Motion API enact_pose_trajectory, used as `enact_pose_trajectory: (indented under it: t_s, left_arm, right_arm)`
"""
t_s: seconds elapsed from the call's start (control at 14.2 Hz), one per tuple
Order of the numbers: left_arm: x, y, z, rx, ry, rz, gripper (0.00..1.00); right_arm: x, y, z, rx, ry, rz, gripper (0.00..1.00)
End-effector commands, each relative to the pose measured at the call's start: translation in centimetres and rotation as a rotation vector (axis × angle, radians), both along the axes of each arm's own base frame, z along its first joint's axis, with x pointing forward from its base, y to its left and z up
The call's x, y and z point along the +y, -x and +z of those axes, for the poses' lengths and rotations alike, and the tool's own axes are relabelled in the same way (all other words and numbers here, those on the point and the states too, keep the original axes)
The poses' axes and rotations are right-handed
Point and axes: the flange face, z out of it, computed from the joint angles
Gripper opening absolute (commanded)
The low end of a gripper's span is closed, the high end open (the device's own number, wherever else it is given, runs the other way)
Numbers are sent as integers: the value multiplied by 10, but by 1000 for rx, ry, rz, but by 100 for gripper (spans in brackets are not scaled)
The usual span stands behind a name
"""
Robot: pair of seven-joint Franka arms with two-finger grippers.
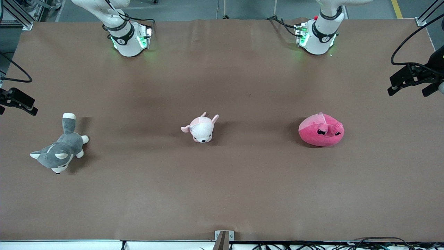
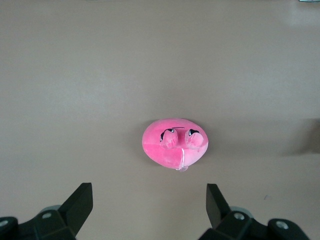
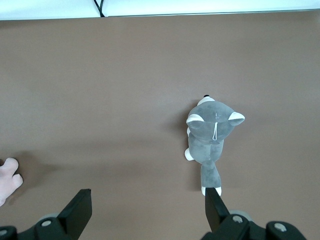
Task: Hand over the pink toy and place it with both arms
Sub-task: 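Move the left gripper down over the pink plush toy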
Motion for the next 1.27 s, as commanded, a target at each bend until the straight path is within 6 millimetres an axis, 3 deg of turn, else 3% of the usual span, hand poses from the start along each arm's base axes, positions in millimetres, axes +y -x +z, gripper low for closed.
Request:
enact_pose_trajectory:
  t_s: [0.0, 0.42, 0.91, 1.2]
  left_arm:
    - [1, 5, 2, 5, -8, -13, 100]
    - [1, 1, -4, 16, -7, 2, 100]
    - [-3, -51, -120, 193, -24, 39, 100]
    - [-7, -70, -201, 260, -25, 57, 100]
  right_arm:
    - [2, 2, 4, -4, 4, 6, 100]
    - [1, 3, 4, -4, 4, 4, 100]
    - [0, 1, 2, -2, 15, 10, 100]
    - [1, 2, 4, -5, 6, 9, 100]
